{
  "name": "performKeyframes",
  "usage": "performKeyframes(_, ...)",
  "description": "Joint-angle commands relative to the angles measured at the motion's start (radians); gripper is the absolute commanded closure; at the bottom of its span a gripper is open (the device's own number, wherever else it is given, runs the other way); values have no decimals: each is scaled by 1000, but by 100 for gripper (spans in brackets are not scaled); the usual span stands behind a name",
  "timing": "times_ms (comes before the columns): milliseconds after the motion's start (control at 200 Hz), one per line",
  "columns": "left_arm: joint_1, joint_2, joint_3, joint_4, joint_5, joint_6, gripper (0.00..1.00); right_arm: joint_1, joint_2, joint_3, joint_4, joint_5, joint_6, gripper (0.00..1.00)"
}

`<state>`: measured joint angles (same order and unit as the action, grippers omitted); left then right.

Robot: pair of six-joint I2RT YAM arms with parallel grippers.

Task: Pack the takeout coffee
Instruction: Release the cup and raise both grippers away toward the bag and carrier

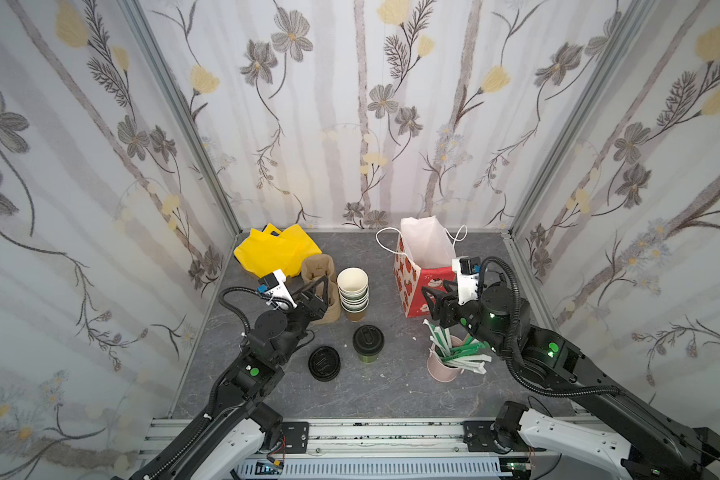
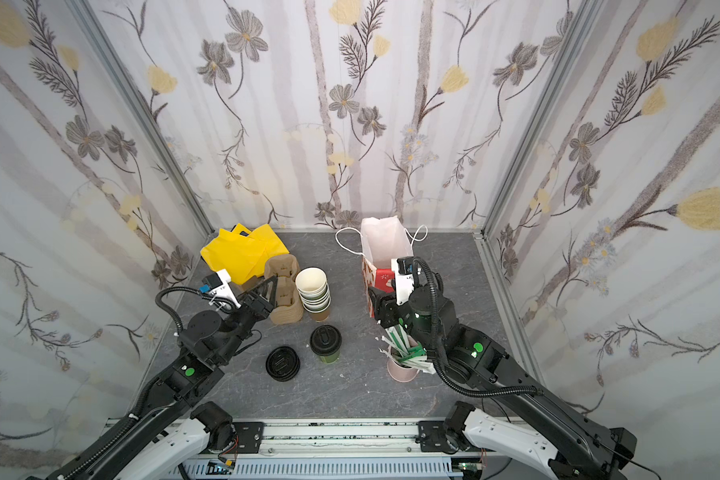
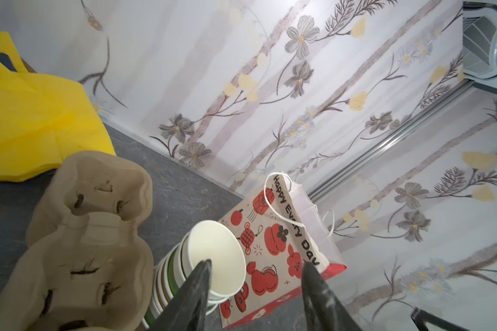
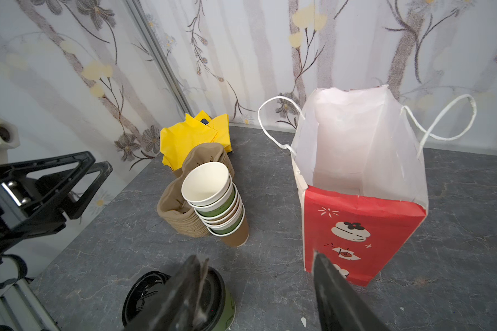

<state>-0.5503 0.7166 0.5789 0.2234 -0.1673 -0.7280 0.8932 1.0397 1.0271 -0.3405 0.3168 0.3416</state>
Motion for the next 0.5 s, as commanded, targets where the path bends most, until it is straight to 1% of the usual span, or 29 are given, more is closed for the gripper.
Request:
performKeyframes(0, 56, 65, 82, -139, -34, 70, 45, 0, 8, 16, 59, -11, -19, 37)
performKeyframes(155, 233, 197, 178, -237, 169, 71, 41, 0, 13, 13, 57, 27, -21, 36)
performKeyframes(230, 288, 258, 211, -268, 241, 104, 41, -2, 20, 17, 57, 50, -23, 36)
performKeyframes(360, 325, 367, 295, -362, 257, 172, 40, -9, 53, 41, 59, 118, -37, 35)
performKeyframes(500, 325, 467, 365, -449, 206, 218, 38, -19, 80, 52, 81, 206, -59, 34)
